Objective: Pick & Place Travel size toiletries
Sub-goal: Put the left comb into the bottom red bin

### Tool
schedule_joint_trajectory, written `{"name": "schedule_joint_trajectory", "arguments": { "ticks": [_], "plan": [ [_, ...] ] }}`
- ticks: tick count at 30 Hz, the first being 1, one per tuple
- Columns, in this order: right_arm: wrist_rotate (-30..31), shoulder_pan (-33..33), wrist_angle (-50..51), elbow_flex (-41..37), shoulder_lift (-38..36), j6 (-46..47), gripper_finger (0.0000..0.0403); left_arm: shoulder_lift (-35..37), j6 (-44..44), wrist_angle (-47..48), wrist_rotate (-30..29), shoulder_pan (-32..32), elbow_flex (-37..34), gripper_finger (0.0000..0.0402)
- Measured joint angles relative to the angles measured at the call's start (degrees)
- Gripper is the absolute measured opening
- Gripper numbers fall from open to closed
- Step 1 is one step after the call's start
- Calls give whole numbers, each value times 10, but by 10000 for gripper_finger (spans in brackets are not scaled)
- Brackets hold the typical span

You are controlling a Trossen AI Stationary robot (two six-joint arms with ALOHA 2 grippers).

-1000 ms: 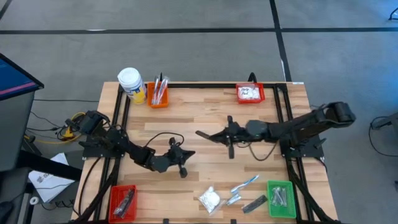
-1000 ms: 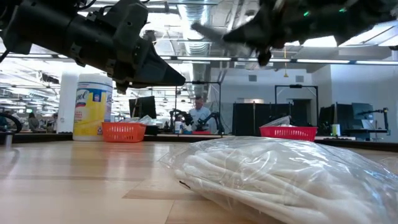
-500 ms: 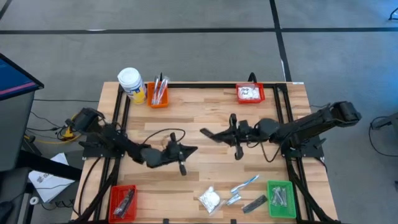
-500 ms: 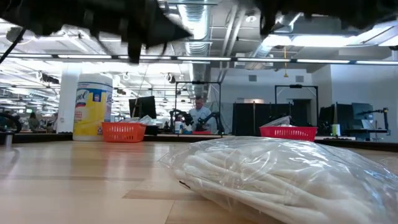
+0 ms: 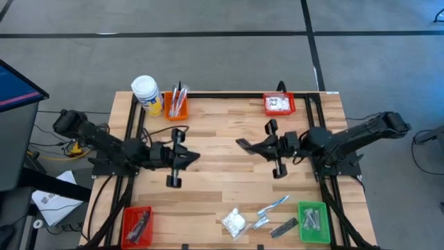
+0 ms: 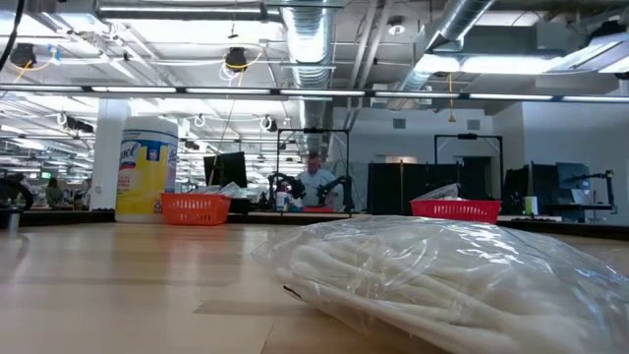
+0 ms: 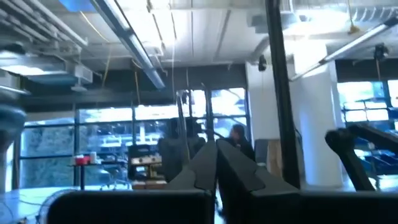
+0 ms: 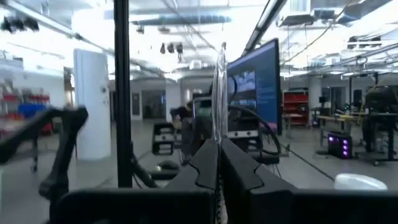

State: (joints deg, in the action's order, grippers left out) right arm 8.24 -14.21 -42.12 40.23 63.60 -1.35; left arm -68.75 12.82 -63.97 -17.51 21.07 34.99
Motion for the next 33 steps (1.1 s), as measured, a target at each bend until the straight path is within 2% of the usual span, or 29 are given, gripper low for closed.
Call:
{"name": "schedule_joint_trajectory", "arguments": {
  "ticks": [4, 9, 13, 16, 22, 25, 29, 33],
  "plan": [
    [38, -30, -26, 0, 24, -45, 0, -30, 6, -6, -8, -7, 29, 43],
    [81, -52, -51, 0, 32, -87, 0, -104, 22, 30, -7, -30, 85, 126],
    [83, -57, -55, 0, 32, -87, 0, -178, 13, 28, -5, -50, 132, 189],
    [85, -66, -55, 0, 32, -88, 0, -220, 19, 28, -5, -53, 159, 217],
    [84, -89, -51, 3, 32, -111, 0, -232, 17, 16, -1, -53, 175, 235],
    [83, -95, -12, 20, 32, -113, 0, -232, 12, 10, 16, -53, 175, 233],
    [83, -91, 43, 48, 57, -113, 0, -232, 6, 8, 25, -53, 175, 230],
    [83, -87, 38, 67, 86, -113, 0, -231, 6, 8, 30, -53, 175, 234]
  ]
}}
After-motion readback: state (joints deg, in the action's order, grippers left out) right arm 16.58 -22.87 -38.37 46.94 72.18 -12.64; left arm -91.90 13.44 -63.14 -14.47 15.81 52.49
